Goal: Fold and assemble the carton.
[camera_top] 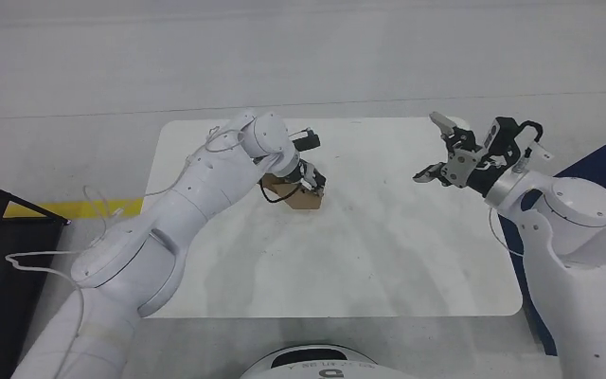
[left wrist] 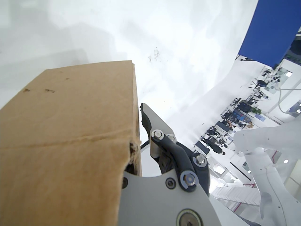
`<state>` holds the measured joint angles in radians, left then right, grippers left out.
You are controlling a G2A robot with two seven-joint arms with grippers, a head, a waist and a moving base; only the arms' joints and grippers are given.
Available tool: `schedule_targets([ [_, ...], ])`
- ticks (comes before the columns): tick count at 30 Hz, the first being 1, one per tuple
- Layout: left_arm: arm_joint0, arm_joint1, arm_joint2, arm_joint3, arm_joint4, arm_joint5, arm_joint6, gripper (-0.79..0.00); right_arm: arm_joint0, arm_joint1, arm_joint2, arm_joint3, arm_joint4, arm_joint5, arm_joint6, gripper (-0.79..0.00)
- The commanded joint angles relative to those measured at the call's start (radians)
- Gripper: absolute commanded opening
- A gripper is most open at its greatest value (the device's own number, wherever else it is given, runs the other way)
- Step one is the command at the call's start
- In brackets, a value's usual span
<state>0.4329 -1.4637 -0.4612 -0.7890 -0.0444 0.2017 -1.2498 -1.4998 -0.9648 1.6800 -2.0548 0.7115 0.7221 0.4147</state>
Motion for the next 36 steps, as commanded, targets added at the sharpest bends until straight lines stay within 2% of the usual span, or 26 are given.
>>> schedule_targets([
  [1, -0.014, -0.018, 0.001, 0.026, -0.022, -0.002, 0.009, 0.000, -0.009, -0.001, -0.008, -0.004, 0.005, -0.006, -0.002, 0.000],
  [5, -0.044, -0.041, -0.005, 0.079, -0.047, -0.017, 0.009, 0.000, -0.015, -0.002, -0.034, -0.010, 0.002, -0.011, 0.000, 0.000],
  [10, -0.072, -0.050, -0.025, 0.119, -0.062, -0.037, 0.005, 0.000, 0.005, -0.003, -0.072, 0.001, -0.009, -0.012, 0.009, 0.000],
  [14, -0.086, -0.049, -0.051, 0.124, -0.082, -0.044, -0.009, 0.000, 0.036, -0.003, -0.110, 0.011, -0.022, -0.003, 0.021, 0.000],
  [18, -0.078, -0.042, -0.108, 0.143, -0.185, -0.010, -0.048, 0.000, 0.072, 0.005, -0.189, -0.002, -0.154, 0.025, 0.061, 0.000],
  [22, -0.071, -0.035, -0.149, 0.181, -0.242, 0.040, -0.052, 0.000, 0.088, 0.009, -0.241, -0.004, -0.214, -0.013, 0.122, 0.000],
  [29, -0.051, -0.032, -0.179, 0.187, -0.295, 0.096, -0.073, 0.000, 0.081, 0.014, -0.305, 0.038, -0.298, -0.096, 0.191, 0.000],
  [32, -0.046, -0.032, -0.182, 0.182, -0.289, 0.095, -0.055, 0.000, 0.082, 0.014, -0.332, 0.063, -0.326, -0.108, 0.202, 0.000],
  [36, -0.044, -0.022, -0.223, 0.191, -0.326, 0.063, -0.033, 0.000, 0.080, 0.012, -0.330, 0.071, -0.325, -0.113, 0.175, 0.000],
])
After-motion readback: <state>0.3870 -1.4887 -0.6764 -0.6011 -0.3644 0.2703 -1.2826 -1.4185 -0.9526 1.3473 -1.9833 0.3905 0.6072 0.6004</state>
